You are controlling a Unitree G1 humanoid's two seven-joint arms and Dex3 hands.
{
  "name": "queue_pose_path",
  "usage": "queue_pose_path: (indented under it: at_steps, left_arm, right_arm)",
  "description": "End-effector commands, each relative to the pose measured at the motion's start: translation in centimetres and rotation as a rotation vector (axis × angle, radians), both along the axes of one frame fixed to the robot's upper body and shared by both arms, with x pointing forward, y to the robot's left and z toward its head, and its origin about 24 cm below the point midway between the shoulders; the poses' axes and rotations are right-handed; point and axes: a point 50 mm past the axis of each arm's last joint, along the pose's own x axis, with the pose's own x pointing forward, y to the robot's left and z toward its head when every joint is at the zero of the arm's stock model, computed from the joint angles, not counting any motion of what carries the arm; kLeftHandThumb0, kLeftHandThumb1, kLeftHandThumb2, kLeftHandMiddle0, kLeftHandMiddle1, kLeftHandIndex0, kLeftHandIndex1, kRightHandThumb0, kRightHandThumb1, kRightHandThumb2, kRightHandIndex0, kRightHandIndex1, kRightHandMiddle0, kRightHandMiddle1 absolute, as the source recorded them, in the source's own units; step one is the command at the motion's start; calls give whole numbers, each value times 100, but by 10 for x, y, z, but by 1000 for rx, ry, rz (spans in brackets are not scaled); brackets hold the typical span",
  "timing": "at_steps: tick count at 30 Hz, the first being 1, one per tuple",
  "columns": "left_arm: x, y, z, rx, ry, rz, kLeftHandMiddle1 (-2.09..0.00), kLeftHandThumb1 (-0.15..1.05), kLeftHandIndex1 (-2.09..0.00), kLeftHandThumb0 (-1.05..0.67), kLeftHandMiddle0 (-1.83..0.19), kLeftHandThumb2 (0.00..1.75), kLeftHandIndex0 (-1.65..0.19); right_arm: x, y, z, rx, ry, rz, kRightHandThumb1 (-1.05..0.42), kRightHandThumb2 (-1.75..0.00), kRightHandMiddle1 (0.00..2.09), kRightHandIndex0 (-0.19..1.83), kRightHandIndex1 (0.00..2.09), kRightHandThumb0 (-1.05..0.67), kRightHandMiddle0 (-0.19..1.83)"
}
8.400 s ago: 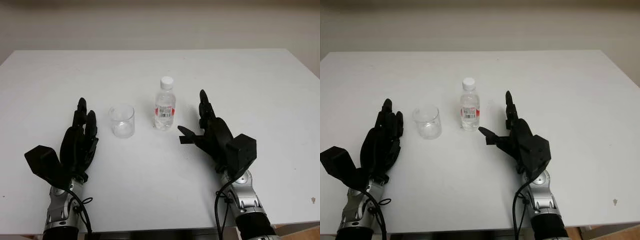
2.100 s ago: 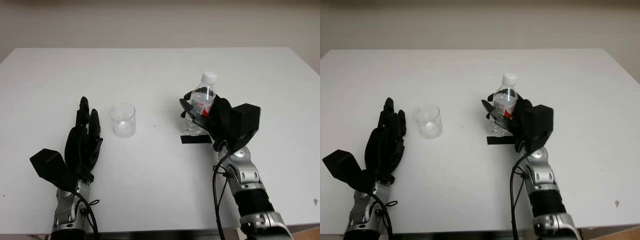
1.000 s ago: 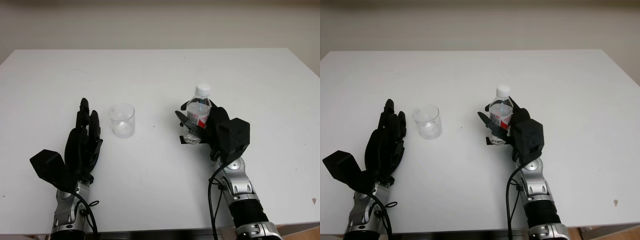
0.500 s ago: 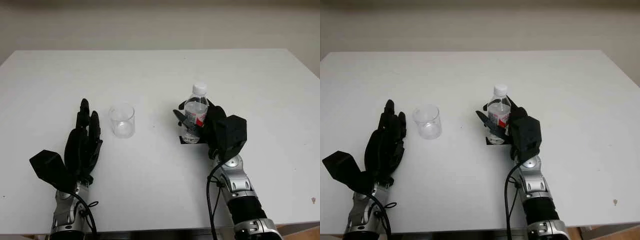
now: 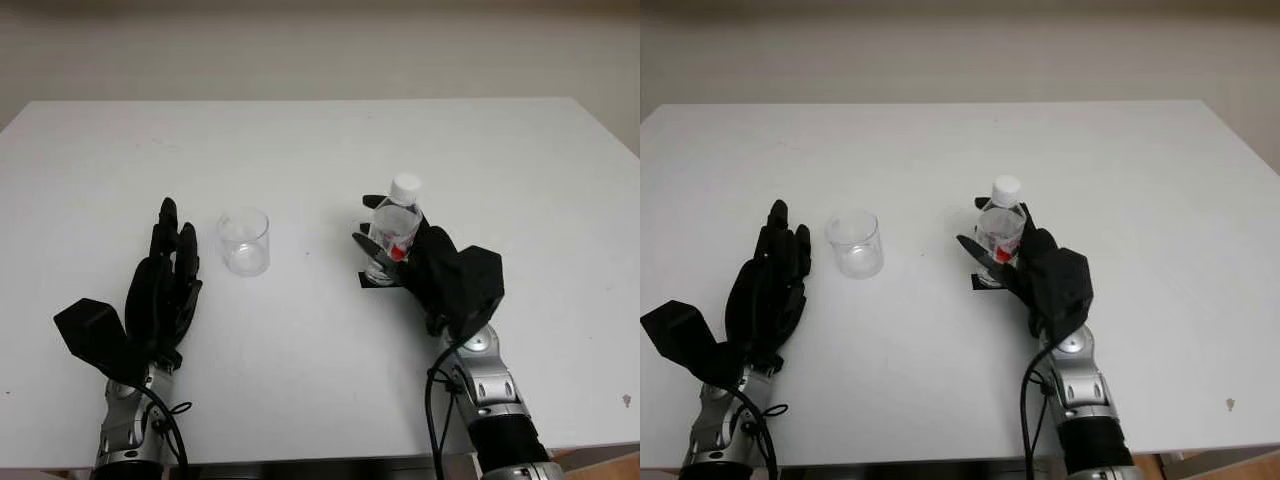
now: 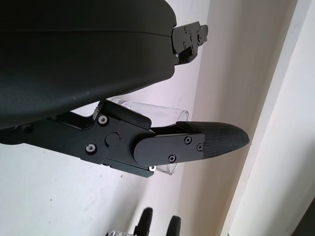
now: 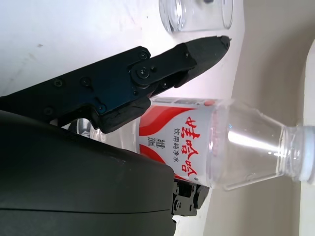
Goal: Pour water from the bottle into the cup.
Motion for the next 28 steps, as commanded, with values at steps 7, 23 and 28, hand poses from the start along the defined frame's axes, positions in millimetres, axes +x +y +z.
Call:
queue_pose_path:
  at_steps: [7,23,28]
  left_arm:
    - [-6,5,-13,-11,59,8,-5,105,-5,-75,19,47,18]
    - [-5,5,-13,-9,57,8,-5,105,-6,-74,19,48,18]
    - [-5,5,-13,-10,59,8,-5,105,-5,-74,19,47,18]
  right_arm:
    - [-10,-6,9,-12,-79,32,-91,-5,0,-19,0,-93,-19]
    - [-13,-11,5,-25,-95,-11,-91,-6,0,-19,0,-96,-19]
    - [-13,-11,4,-93,-124,-38,-94,-6,0,-19,0,-99,-19]
